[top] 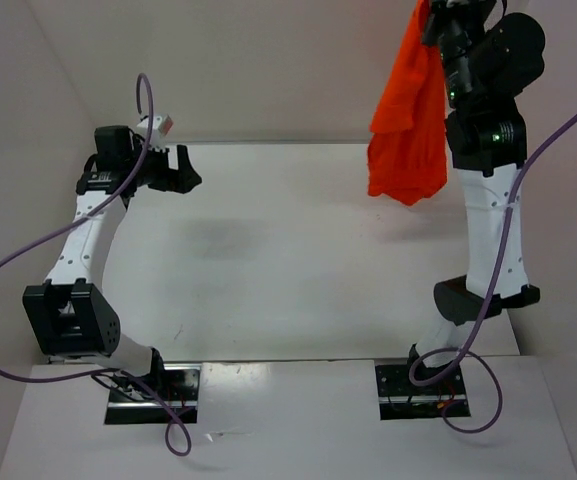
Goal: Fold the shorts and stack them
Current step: Move the shorts to the center of the board
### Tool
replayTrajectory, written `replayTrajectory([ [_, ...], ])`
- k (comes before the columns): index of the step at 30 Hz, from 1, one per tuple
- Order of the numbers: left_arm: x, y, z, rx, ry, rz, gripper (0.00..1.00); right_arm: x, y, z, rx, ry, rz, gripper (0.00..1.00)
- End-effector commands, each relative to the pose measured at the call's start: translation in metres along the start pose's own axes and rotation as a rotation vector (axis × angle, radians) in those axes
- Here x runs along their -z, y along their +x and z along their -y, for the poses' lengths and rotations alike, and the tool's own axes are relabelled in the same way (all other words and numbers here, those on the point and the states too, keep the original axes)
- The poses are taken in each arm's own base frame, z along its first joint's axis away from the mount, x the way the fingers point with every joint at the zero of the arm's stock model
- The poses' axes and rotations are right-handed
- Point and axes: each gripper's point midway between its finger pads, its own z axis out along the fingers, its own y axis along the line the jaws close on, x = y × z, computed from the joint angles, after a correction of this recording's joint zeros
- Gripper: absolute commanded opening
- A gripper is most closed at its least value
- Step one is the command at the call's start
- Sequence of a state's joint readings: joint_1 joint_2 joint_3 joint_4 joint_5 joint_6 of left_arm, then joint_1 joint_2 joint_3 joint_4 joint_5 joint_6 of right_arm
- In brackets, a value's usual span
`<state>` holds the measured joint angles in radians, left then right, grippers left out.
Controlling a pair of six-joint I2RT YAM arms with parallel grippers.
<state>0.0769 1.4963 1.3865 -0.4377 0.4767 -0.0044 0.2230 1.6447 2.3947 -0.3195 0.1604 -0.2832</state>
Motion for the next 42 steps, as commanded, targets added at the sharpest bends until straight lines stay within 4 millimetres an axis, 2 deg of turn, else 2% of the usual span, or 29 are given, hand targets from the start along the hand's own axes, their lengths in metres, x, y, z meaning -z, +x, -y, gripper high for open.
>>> replayTrajectory([
  [1, 0.005, -0.034, 0.004, -0.054, 0.011, 0.086, 1.00, 0.006, -0.073, -0.042, -0.095, -0.152, 0.192, 0.00],
  [4, 0.012, -0.044, -0.003, -0.060, -0.016, 0.115, 1.00, 0.010, -0.075, -0.074, -0.127, -0.231, 0.183, 0.00],
  [6, 0.018, -0.049, -0.006, -0.065, -0.027, 0.135, 1.00, 0.002, -0.045, -0.106, -0.165, -0.303, 0.104, 0.02],
  [7, 0.021, -0.047, -0.010, -0.061, -0.046, 0.137, 1.00, -0.003, -0.014, -0.120, -0.175, -0.323, 0.024, 0.08],
  [8, 0.023, -0.045, -0.009, -0.060, -0.046, 0.136, 1.00, -0.004, 0.002, -0.129, -0.195, -0.345, -0.021, 0.19],
  [9, 0.023, -0.045, -0.011, -0.059, -0.061, 0.135, 1.00, -0.006, 0.030, -0.143, -0.182, -0.375, -0.092, 0.54],
  [10, 0.025, -0.043, -0.012, -0.058, -0.072, 0.133, 1.00, -0.007, 0.066, -0.155, -0.167, -0.394, -0.178, 0.71],
  [11, 0.023, -0.037, -0.018, -0.050, -0.100, 0.121, 1.00, -0.003, 0.087, -0.174, -0.162, -0.426, -0.233, 0.79],
  [12, 0.028, -0.040, -0.023, -0.049, -0.124, 0.130, 1.00, 0.002, 0.105, -0.187, -0.156, -0.458, -0.280, 0.96],
  [13, 0.026, -0.034, -0.026, -0.042, -0.137, 0.118, 1.00, 0.013, 0.143, -0.205, -0.123, -0.497, -0.375, 0.98],
  [14, 0.025, -0.026, -0.028, -0.032, -0.144, 0.098, 1.00, 0.022, 0.161, -0.219, -0.099, -0.531, -0.419, 0.98],
  [15, 0.025, -0.026, -0.029, -0.031, -0.153, 0.097, 1.00, 0.038, 0.164, -0.238, -0.054, -0.592, -0.432, 0.98],
  [16, 0.027, -0.020, -0.028, -0.023, -0.152, 0.082, 1.00, 0.054, 0.192, -0.250, -0.018, -0.619, -0.499, 0.98],
  [17, 0.026, -0.017, -0.025, -0.018, -0.138, 0.071, 1.00, 0.064, 0.201, -0.255, -0.006, -0.627, -0.528, 0.98],
  [18, 0.027, -0.010, -0.024, -0.011, -0.136, 0.058, 1.00, 0.071, 0.200, -0.250, 0.004, -0.631, -0.531, 0.98],
  [19, 0.025, -0.002, -0.021, 0.000, -0.118, 0.037, 1.00, 0.088, 0.229, -0.250, 0.031, -0.638, -0.609, 0.98],
  [20, 0.024, 0.007, -0.017, 0.014, -0.096, 0.012, 1.00, 0.098, 0.241, -0.246, 0.068, -0.644, -0.633, 0.98],
  [21, 0.020, 0.015, -0.009, 0.016, -0.076, -0.016, 1.00, 0.123, 0.278, -0.245, 0.119, -0.666, -0.723, 0.98],
  [23, 0.013, 0.045, 0.011, 0.031, -0.030, -0.105, 1.00, 0.150, 0.292, -0.230, 0.178, -0.673, -0.763, 0.96],
  [24, 0.006, 0.058, 0.032, 0.011, 0.012, -0.150, 1.00, 0.187, 0.331, -0.225, 0.214, -0.706, -0.878, 0.94],
  [25, 0.003, 0.071, 0.041, 0.007, 0.027, -0.188, 1.00, 0.202, 0.329, -0.220, 0.217, -0.732, -0.878, 0.92],
  [26, -0.003, 0.094, 0.048, 0.012, 0.042, -0.250, 1.00, 0.222, 0.341, -0.216, 0.236, -0.761, -0.919, 0.92],
  [27, -0.009, 0.111, 0.064, -0.010, 0.069, -0.304, 1.00, 0.259, 0.371, -0.210, 0.269, -0.808, -1.012, 0.92],
  [28, -0.013, 0.122, 0.072, -0.017, 0.088, -0.335, 1.00, 0.272, 0.375, -0.203, 0.310, -0.835, -1.012, 0.92],
  [29, -0.017, 0.131, 0.079, -0.023, 0.105, -0.363, 1.00, 0.301, 0.397, -0.196, 0.330, -0.858, -1.086, 0.92],
  [32, -0.034, 0.158, 0.093, -0.013, 0.171, -0.451, 1.00, 0.331, 0.418, -0.187, 0.377, -0.905, -1.137, 0.95],
  [37, -0.054, 0.180, 0.115, -0.016, 0.264, -0.510, 1.00, 0.346, 0.438, -0.202, 0.338, -0.968, -1.159, 0.95],
  [41, -0.063, 0.185, 0.106, -0.027, 0.227, -0.511, 1.00, 0.368, 0.461, -0.210, 0.317, -1.031, -1.231, 0.95],
  [42, -0.066, 0.182, 0.102, -0.039, 0.207, -0.493, 1.00, 0.367, 0.465, -0.212, 0.317, -1.031, -1.230, 0.84],
])
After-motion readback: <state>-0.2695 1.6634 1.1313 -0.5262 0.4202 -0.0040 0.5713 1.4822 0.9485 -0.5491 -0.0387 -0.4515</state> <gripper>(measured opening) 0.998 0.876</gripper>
